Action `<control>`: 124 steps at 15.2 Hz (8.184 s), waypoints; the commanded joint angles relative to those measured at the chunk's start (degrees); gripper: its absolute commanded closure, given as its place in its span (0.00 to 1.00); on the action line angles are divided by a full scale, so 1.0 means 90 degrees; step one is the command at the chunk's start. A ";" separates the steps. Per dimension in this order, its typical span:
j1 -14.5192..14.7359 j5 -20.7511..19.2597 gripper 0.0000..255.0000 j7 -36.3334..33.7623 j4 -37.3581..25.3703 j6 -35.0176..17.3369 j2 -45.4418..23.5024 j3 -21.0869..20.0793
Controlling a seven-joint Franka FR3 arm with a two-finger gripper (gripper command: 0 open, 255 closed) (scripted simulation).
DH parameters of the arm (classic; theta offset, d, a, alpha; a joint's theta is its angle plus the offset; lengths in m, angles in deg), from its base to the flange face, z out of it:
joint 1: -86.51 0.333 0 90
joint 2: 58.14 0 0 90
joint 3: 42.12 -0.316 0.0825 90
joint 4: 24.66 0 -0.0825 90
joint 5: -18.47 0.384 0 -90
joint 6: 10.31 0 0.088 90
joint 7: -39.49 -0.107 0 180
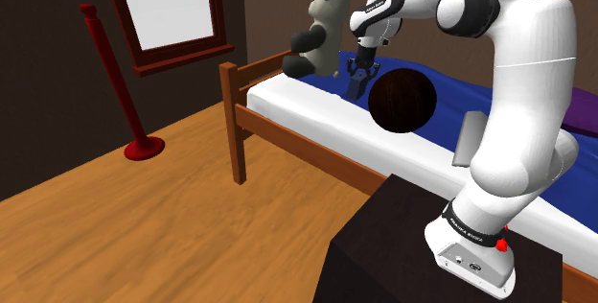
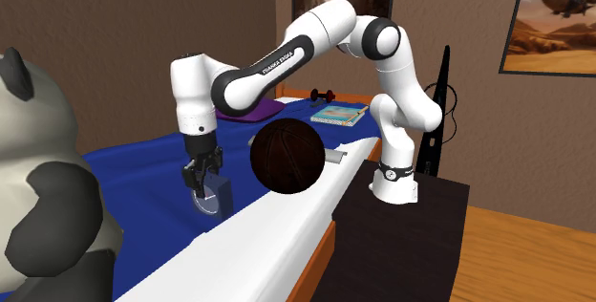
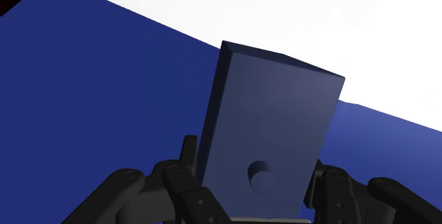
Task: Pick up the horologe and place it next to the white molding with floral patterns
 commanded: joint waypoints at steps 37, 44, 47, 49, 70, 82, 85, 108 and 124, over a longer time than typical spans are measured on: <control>-0.0180 -0.0438 1.00 0.0311 -0.0255 0.1942 0.1732 0.0319; -0.0456 -0.0811 1.00 0.0854 0.1276 0.1591 0.2967 0.0624; -0.0607 -0.0986 1.00 0.1107 0.1783 0.1512 0.3426 0.0776; -0.0718 -0.1106 1.00 0.1284 0.2078 0.1478 0.3711 0.0884; -0.2073 -0.2364 1.00 0.3722 0.3368 0.1582 0.5480 0.2501; -0.2506 -0.2564 1.00 0.5691 0.2713 0.1602 0.5142 0.4026; -0.2506 -0.2421 1.00 0.6294 0.2398 0.1575 0.4832 0.4543; -0.2455 -0.0633 1.00 0.8550 0.2607 0.0150 0.2756 0.6241; -0.3200 0.0840 1.00 0.9574 0.3289 -0.1002 0.1473 0.5658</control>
